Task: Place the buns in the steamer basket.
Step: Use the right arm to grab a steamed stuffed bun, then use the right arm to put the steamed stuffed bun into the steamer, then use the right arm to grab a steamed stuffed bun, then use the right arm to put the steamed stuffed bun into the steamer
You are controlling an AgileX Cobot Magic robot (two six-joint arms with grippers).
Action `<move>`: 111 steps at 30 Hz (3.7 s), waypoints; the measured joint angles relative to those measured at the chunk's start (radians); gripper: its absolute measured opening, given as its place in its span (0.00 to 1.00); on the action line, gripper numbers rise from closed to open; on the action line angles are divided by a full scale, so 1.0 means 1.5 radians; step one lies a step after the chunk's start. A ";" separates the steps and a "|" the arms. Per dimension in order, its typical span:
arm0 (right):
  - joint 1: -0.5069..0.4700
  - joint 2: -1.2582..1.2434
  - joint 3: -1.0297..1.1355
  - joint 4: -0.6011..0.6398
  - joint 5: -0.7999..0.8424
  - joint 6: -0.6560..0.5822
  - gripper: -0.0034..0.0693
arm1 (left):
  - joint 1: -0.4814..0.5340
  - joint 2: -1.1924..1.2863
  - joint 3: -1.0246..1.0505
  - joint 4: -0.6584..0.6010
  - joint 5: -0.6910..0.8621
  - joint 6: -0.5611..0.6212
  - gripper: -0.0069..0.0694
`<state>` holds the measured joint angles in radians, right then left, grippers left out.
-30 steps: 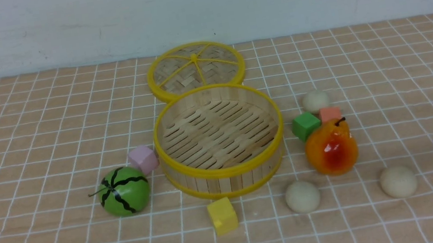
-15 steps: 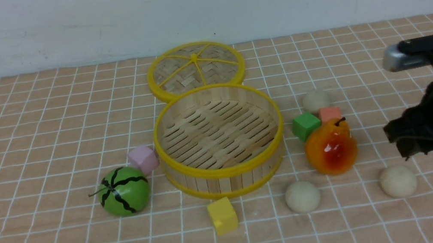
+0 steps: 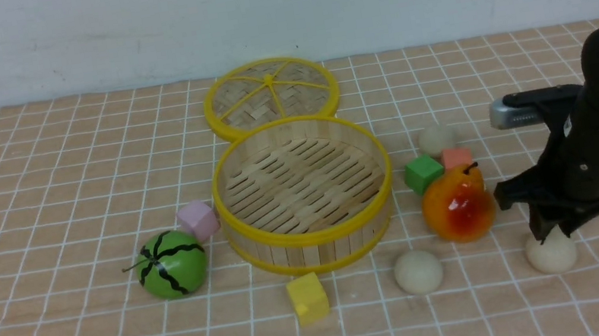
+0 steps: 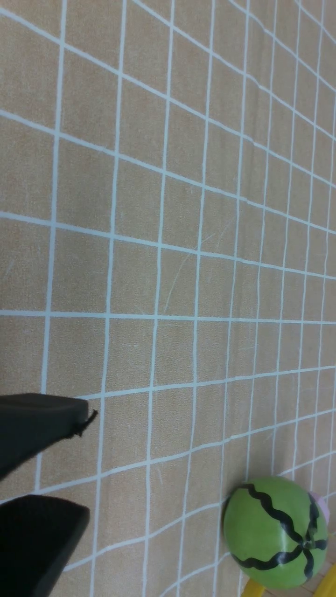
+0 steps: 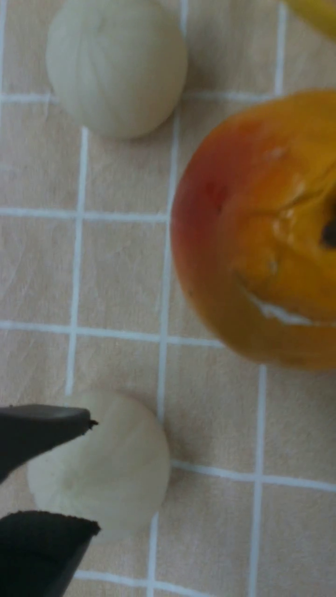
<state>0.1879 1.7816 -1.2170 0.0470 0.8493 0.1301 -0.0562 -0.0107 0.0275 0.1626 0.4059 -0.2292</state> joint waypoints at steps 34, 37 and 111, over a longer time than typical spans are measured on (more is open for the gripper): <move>0.181 0.015 -0.339 0.023 0.052 -0.037 0.05 | 0.000 0.000 0.000 0.000 0.000 0.000 0.40; 0.202 0.077 -0.375 0.025 -0.001 -0.037 0.05 | 0.000 0.000 0.000 0.000 0.000 0.000 0.40; 0.207 0.121 -0.219 0.042 0.105 -0.016 0.05 | 0.000 0.000 0.000 0.000 0.000 0.000 0.40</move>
<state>0.4982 1.9626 -1.5452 0.1104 1.0073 0.1063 -0.0562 -0.0107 0.0275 0.1626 0.4059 -0.2292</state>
